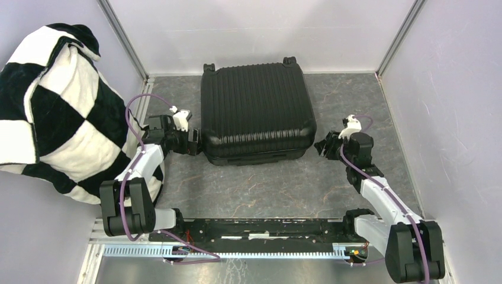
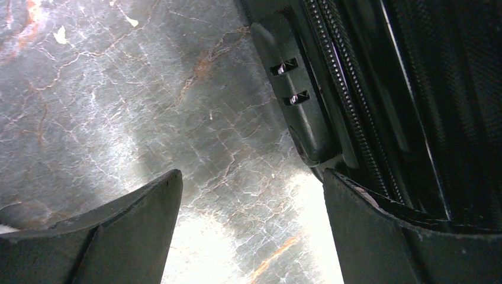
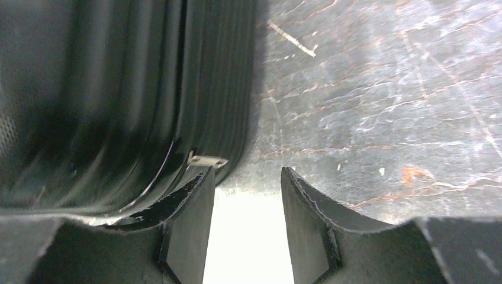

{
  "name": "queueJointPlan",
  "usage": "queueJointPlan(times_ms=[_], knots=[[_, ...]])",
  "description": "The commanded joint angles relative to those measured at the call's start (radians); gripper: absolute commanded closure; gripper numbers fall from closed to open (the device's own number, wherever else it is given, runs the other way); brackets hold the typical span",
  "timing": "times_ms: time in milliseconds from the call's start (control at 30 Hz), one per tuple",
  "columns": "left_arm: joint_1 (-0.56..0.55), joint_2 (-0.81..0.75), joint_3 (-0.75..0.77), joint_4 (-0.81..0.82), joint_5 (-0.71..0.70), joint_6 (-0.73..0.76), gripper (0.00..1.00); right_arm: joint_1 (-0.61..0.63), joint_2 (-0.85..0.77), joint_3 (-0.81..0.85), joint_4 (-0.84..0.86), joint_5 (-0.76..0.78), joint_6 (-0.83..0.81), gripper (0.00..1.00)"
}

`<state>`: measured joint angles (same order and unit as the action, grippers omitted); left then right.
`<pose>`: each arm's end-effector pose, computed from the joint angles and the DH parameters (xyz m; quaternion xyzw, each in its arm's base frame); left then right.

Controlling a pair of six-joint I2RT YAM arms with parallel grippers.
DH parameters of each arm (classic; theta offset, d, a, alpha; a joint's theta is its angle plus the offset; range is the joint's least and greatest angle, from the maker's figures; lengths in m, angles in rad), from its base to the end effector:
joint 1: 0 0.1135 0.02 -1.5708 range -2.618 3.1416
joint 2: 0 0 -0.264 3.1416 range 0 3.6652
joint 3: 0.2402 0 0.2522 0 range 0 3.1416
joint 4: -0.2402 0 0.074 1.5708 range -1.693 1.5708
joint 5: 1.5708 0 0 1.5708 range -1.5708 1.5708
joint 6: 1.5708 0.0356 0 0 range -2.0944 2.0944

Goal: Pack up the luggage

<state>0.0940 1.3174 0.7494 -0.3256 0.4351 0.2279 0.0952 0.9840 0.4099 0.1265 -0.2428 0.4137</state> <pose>0.2595 0.0094 0.2050 0.1332 0.9141 -0.1490 0.3528 0.2082 0.0285 0.2037 0.0696 0.8398 0.2323 0.4858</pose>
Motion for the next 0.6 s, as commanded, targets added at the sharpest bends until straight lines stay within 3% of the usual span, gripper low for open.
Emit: queueJointPlan(times_ms=[0,100,233,433,567], knots=[[-0.011,0.017,0.060,0.014,0.139,-0.091,0.05,-0.001,-0.010,-0.030,0.101,-0.131,-0.100,0.48],[-0.011,0.017,0.063,0.013,0.146,-0.101,0.05,0.000,-0.016,-0.074,0.200,-0.235,-0.153,0.47],[-0.011,0.021,0.065,0.013,0.135,-0.103,0.05,0.000,0.010,-0.109,0.332,-0.255,-0.174,0.44],[-0.002,0.030,0.076,0.000,0.116,-0.098,0.05,0.000,0.148,-0.038,0.303,-0.266,-0.330,0.41],[0.000,0.038,0.080,-0.003,0.115,-0.100,0.05,0.000,0.210,-0.029,0.400,-0.367,-0.334,0.41]])
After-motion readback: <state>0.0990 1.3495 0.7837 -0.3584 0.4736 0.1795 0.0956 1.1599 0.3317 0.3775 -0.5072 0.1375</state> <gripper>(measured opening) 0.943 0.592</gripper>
